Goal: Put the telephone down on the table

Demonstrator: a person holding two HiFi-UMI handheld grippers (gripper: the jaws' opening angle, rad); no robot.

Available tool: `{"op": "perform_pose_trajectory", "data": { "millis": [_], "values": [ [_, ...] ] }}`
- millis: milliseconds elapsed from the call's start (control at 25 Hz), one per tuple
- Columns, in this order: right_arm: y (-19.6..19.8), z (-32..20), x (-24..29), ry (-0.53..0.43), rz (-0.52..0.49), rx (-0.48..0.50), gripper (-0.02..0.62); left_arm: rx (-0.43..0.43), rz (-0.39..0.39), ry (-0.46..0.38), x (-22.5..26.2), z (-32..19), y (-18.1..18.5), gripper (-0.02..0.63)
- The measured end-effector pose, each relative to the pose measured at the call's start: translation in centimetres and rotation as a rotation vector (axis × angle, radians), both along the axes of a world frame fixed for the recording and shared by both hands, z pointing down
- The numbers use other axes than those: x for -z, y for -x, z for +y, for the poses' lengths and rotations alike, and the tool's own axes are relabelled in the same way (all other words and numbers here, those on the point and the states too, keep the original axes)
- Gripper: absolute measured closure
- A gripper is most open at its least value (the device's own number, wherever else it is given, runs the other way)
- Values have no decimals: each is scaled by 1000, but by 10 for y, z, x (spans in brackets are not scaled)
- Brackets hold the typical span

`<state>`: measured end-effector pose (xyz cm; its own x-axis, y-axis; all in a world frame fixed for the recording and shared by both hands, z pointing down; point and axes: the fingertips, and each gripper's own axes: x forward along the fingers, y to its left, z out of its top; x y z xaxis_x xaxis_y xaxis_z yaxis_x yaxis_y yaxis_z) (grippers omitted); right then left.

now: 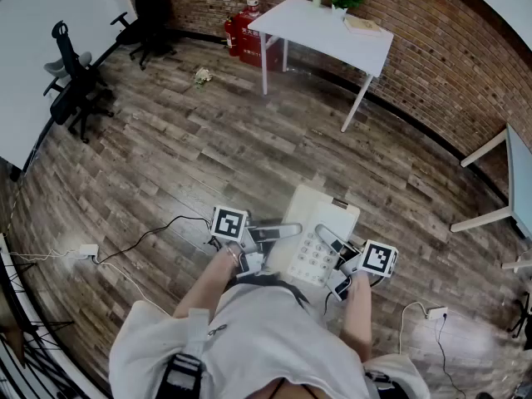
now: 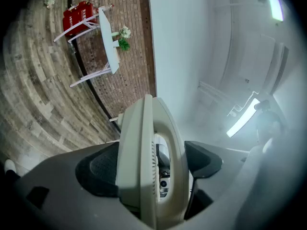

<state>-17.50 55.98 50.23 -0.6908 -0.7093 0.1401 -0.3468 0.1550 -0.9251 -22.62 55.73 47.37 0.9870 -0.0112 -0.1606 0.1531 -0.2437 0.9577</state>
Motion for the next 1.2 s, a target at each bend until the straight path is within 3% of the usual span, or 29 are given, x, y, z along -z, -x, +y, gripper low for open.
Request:
{"op": "perform_pose_trajectory", "data": {
  "millis": [560,800,1200],
  "values": [
    [30,-31,1,6,1,-3,333,-19,-5,-23,-9,-29,28,198],
    [45,-47,15,-27,-51,9,333,-35,21,-29,-9,-49,46,198],
    [55,-60,4,-30,11,-19,348,-46,18,-39,-14,-60,59,198]
  ]
}}
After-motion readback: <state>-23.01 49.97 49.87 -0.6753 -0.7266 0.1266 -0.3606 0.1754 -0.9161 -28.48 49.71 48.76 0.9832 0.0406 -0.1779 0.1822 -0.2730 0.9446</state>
